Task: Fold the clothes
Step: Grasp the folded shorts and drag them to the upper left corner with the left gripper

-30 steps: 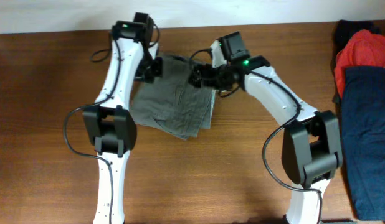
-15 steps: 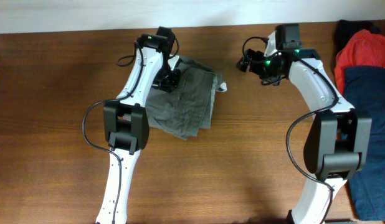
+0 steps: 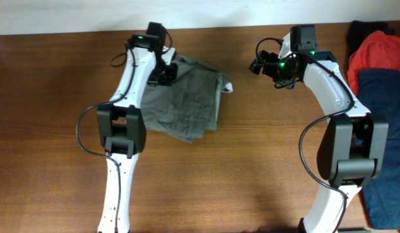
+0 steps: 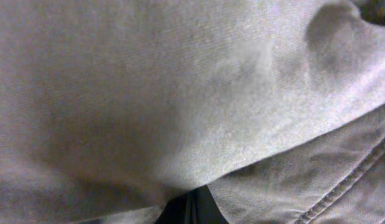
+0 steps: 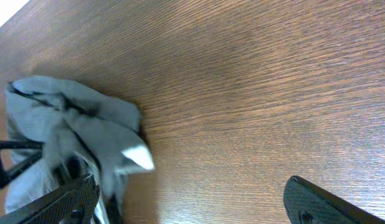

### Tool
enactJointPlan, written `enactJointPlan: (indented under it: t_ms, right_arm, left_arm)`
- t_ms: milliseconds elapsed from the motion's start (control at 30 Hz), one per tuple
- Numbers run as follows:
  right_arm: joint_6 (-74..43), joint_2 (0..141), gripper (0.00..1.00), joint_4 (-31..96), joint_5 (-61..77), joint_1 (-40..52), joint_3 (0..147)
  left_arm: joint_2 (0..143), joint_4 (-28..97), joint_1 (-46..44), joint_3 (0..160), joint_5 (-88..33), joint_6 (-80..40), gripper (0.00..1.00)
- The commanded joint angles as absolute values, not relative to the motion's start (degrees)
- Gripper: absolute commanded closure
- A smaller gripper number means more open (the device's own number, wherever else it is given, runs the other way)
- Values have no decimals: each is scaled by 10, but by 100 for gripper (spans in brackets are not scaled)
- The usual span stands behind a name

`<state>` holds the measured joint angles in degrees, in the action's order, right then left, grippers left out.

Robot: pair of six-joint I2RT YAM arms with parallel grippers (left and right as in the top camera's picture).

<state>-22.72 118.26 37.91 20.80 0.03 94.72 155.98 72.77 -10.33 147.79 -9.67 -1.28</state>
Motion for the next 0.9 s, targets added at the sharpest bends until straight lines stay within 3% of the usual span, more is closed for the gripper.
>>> enactJointPlan:
  t_ms: [0, 500, 867]
  right_arm:
    - [-229, 1183, 1, 379, 203, -1, 948]
    - [-229, 1183, 1, 379, 203, -1, 948]
    - [-229, 1183, 1, 379, 203, -1, 948]
  left_arm:
    - [1606, 715, -53, 1472, -49, -8, 100]
    - [1607, 634, 73, 1472, 74, -4, 99]
    - [1607, 491, 172, 1474, 155, 60, 96]
